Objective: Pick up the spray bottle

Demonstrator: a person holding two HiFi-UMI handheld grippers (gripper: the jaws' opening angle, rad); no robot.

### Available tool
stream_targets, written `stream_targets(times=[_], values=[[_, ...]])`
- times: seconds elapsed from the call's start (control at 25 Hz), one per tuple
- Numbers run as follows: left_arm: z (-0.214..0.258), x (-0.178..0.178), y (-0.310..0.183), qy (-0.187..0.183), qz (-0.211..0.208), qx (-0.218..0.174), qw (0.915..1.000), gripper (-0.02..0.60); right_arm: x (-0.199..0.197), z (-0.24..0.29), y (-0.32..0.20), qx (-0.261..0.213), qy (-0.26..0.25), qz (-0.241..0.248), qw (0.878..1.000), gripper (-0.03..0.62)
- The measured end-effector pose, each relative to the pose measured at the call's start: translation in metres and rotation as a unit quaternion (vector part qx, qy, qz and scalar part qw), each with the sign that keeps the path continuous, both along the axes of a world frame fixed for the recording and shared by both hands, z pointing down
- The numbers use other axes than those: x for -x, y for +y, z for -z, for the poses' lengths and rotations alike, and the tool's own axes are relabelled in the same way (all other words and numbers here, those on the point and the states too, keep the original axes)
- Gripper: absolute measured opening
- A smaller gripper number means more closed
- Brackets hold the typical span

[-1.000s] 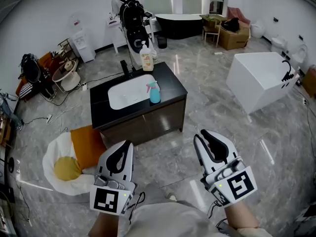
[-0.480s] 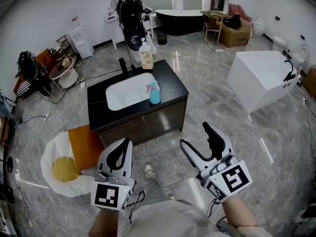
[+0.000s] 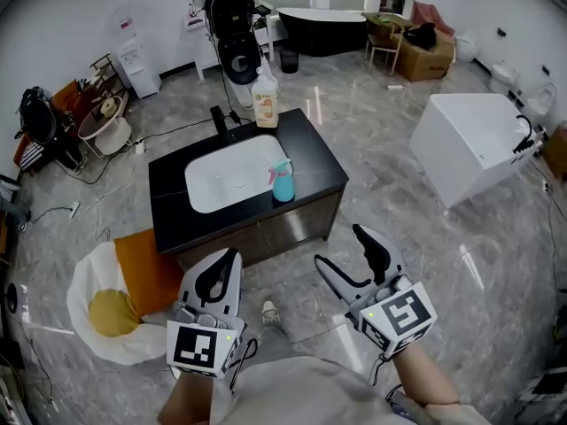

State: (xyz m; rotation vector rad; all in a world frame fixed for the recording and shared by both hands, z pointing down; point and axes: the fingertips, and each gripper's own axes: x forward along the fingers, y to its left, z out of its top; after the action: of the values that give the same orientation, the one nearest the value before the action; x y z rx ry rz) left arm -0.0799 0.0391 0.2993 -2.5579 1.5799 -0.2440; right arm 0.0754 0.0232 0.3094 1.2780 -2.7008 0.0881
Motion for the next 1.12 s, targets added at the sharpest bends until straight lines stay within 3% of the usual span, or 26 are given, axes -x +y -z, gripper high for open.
stream_targets(times=[0.36,0.64,0.88,1.12], values=[[-0.027,0.032,-0.12,0.001,-0.039,0.048,0.9981,0.025,0.048,-0.051,-0.115,0.063,0.046,-0.002,0.997,0.341],[-0.066,0.056,-0.197,-0.008,-0.063,0.083,0.9945,0.025,0.059,-0.103,-0.195,0.112,0.054,-0.047,0.991,0.341],[-0.1,0.059,-0.239,-0.019,-0.096,0.112,0.9889,0.025,0.064,-0.147,-0.238,0.141,0.077,-0.077,0.984,0.341],[-0.131,0.055,-0.267,-0.013,-0.097,0.148,0.984,0.025,0.074,-0.188,-0.264,0.17,0.107,-0.066,0.977,0.341]])
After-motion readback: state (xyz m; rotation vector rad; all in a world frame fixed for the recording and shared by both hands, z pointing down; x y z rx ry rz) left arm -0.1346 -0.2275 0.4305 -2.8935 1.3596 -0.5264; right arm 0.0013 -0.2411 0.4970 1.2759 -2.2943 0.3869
